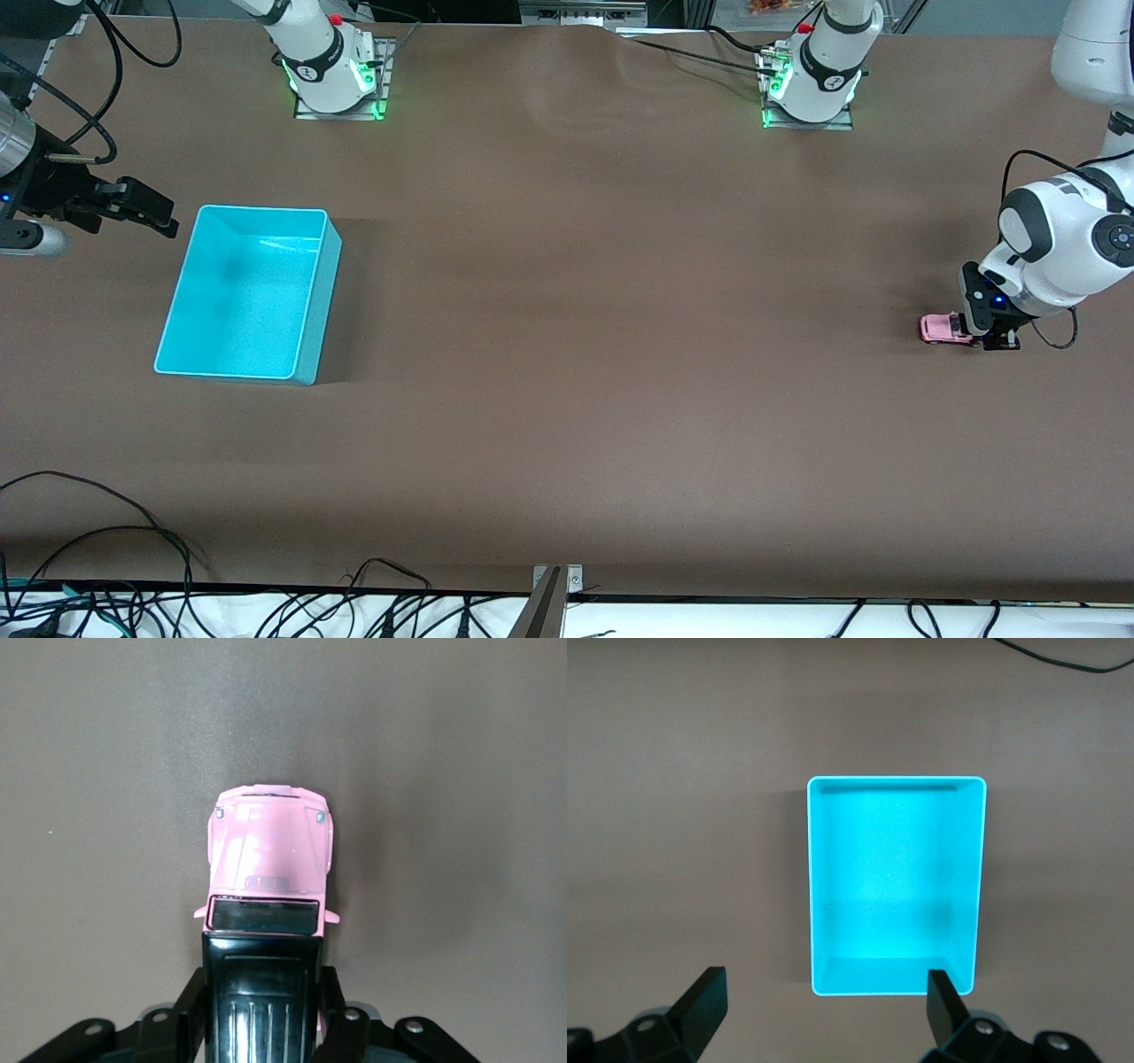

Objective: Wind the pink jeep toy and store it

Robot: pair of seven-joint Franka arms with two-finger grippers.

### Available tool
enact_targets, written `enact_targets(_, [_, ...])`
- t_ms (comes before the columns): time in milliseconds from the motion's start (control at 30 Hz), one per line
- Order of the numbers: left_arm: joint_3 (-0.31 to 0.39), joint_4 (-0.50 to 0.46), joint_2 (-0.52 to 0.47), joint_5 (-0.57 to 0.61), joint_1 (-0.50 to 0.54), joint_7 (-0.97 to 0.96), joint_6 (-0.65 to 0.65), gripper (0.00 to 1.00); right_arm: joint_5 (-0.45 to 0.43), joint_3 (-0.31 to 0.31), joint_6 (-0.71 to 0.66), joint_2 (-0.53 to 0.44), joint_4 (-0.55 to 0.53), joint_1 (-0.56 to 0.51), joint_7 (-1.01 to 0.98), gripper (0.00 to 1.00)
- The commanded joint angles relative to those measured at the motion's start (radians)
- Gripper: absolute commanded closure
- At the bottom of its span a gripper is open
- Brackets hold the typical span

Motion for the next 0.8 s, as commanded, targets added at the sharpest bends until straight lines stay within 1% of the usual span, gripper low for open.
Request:
enact_targets(0, [0.002, 0.033, 0.018, 0.024, 0.0, 0.022, -0.015, 0.0, 0.021, -0.003, -0.016, -0.001, 0.01, -0.002, 0.01, 0.0])
enact_targets(100, [-0.005, 0.041, 0.003, 0.018, 0.0, 0.022, -0.03, 0.0, 0.021, -0.003, -0.016, -0.001, 0.01, -0.002, 0.01, 0.0])
enact_targets(334, [-0.013, 0.077, -0.039, 0.01, 0.0, 0.019, -0.139, 0.0, 0.021, -0.003, -0.016, -0.001, 0.01, -0.002, 0.01, 0.0])
enact_targets(601, [-0.011, 0.125, -0.073, -0.101, 0.0, 0.013, -0.28, 0.0, 0.021, -0.003, -0.016, -0.001, 0.01, -0.002, 0.01, 0.0])
enact_targets(768, [-0.01, 0.147, -0.088, -0.129, 0.0, -0.001, -0.339, 0.0, 0.021, -0.003, -0.016, -0.001, 0.01, -0.002, 0.01, 0.0])
